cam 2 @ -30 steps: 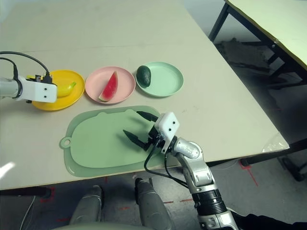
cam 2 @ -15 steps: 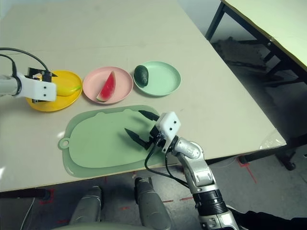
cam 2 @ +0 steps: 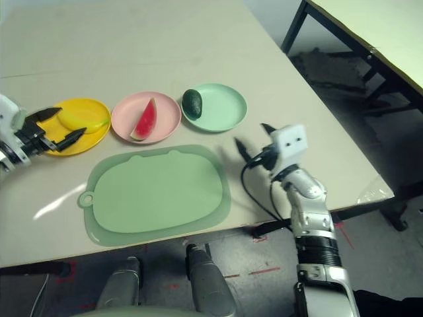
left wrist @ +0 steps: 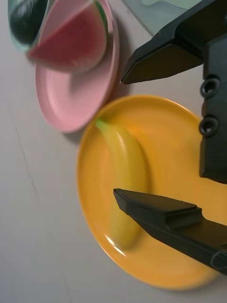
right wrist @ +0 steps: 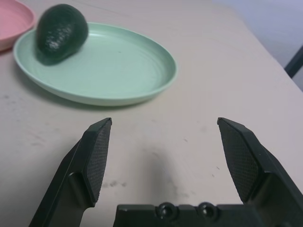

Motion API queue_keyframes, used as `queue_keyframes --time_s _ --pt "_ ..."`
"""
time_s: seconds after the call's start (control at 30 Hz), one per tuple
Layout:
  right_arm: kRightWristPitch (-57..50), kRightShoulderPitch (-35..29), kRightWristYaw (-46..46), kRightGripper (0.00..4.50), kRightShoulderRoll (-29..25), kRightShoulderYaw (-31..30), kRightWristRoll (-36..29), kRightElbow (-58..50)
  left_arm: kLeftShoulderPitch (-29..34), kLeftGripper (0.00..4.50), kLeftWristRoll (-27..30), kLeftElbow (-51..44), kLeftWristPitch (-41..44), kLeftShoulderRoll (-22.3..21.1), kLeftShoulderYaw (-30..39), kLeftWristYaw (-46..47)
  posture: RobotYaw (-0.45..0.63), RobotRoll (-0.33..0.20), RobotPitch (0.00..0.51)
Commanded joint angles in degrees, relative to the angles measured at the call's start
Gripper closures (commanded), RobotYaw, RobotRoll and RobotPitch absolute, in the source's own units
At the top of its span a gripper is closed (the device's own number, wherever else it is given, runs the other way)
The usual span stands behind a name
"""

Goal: Place the fruits into color-matched plates.

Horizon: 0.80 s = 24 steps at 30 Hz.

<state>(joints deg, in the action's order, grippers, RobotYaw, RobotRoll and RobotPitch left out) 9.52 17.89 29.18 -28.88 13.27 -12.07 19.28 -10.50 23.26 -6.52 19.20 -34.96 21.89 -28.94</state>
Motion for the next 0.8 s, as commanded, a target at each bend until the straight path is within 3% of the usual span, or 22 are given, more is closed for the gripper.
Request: queue_keyframes --time_s 0.03,0.2,0.33,0.8 --pt "1.84 -2.67 0.35 0.00 0.17 2.92 -1.95 3.37 6.41 0.03 2.52 -5.09 4.00 3.66 6.03 6.28 -0.06 0.000 0.277" --pt "4.13 -5.11 2.17 0.00 3.71 3.85 -6.12 0.61 14.88 0.03 3.55 -9.21 3.15 7.36 12.82 9.92 -0.02 0.000 0.290" --pt "3.14 -8.20 0.57 0.00 6.14 3.06 -5.83 -3.36 18.32 0.03 4.43 -9.13 2.58 7.10 15.78 9.37 0.00 0.000 0.302" --pt "6.46 -5.57 -0.12 0.00 3.01 4.97 -5.08 2.41 18.30 0.03 0.61 -7.27 -0.89 9.14 9.17 9.77 0.05 0.000 0.280"
